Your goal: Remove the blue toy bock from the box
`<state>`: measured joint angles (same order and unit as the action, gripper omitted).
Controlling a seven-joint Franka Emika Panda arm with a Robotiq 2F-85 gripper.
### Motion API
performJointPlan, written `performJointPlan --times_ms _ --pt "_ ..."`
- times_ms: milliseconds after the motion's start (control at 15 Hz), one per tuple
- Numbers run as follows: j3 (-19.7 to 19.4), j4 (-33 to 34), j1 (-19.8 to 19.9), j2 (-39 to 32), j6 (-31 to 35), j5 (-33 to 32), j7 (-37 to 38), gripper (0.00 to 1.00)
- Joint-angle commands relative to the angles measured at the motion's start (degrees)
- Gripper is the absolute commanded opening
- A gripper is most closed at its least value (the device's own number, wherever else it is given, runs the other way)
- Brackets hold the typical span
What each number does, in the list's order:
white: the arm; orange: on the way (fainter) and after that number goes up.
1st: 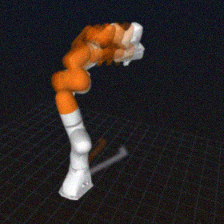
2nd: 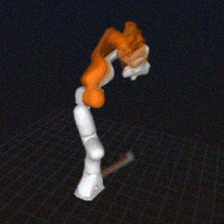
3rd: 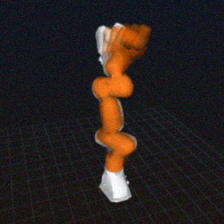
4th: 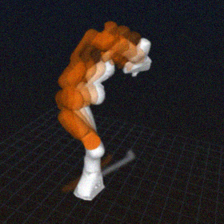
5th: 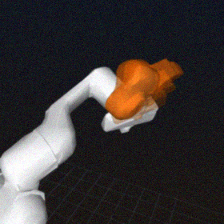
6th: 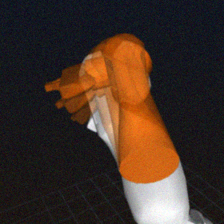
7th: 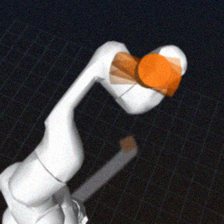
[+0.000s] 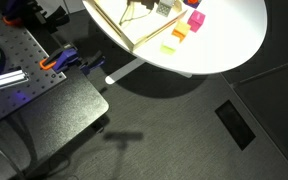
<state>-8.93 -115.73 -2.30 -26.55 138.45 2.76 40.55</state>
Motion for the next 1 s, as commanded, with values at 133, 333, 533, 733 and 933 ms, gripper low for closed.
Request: performJointPlan --times_ms 133,333,533,733,933 --pt "2.16 -2.27 -1.45 4.23 0.62 -0.09 -2.38 0.31" --pt "3.98 -2.49 -2.06 4.92 0.69 0.25 -4.18 0.31" --pt "5.26 -3.58 -2.79 6.16 0.69 0.24 -6.16 0.31" --pt "6.50 -5.19 -3.27 8.00 0.40 0.48 -8.64 0.31" --pt "7.58 -7.21 -3.67 10.05 -0.14 0.58 -11.03 0.31"
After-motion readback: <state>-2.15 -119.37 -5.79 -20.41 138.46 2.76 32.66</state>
